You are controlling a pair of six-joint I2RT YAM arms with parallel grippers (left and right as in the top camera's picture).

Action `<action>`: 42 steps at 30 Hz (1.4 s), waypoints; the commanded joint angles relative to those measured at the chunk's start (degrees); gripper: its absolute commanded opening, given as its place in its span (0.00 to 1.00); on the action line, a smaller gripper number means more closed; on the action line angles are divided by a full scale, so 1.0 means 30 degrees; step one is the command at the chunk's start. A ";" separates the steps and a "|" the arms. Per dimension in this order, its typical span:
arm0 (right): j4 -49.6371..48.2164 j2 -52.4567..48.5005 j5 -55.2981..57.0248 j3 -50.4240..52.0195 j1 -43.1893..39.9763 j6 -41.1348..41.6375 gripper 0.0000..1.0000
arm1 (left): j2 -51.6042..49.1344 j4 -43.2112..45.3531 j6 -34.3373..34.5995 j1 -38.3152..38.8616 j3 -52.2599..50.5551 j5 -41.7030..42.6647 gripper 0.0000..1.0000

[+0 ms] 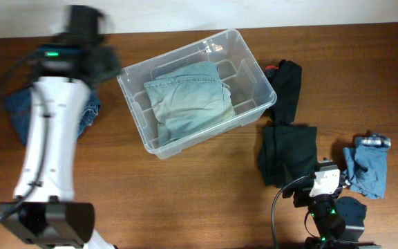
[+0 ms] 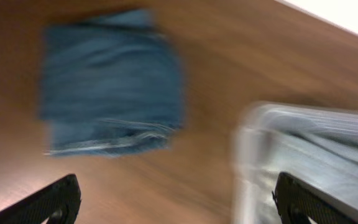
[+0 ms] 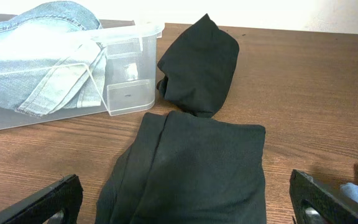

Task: Pack container
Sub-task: 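Move the left gripper to the dark-blue jeans and grasp them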

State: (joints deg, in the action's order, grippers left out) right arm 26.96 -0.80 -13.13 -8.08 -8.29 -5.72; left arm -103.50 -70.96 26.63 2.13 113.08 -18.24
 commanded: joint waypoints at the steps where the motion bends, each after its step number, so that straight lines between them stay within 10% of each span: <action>1: 0.0073 0.0146 -0.0102 0.0117 -0.0117 0.0219 0.99 | -0.0590 -0.1144 -0.0051 -0.3803 0.0109 0.1617 1.00; 12: 0.0073 0.0146 -0.0102 0.0117 -0.0117 0.0219 0.98 | -0.5195 -0.1042 -0.6003 -1.3551 0.0102 0.9675 1.00; 31: 0.0073 0.0146 -0.0102 0.0117 -0.0117 0.0219 0.98 | -1.3114 0.3803 -1.1846 -1.5242 0.0102 1.8855 0.91; 34: 0.0073 0.0146 -0.0102 0.0117 -0.0117 0.0219 0.99 | -1.3610 0.3555 -1.1999 -1.4972 0.0102 1.9190 0.66; 37: 0.0073 0.0146 -0.0102 0.0117 -0.0117 0.0219 0.98 | -1.3559 0.2586 -1.2189 -1.4761 0.0109 1.9402 0.09; 42: 0.0073 0.0146 -0.0102 0.0117 -0.0117 0.0219 0.99 | -1.2735 0.0510 -1.2203 -1.4761 0.0160 1.9526 0.01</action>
State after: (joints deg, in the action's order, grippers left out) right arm 26.96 -0.80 -13.15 -8.08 -8.29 -5.74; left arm -141.51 -65.71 -8.45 -43.46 114.26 39.83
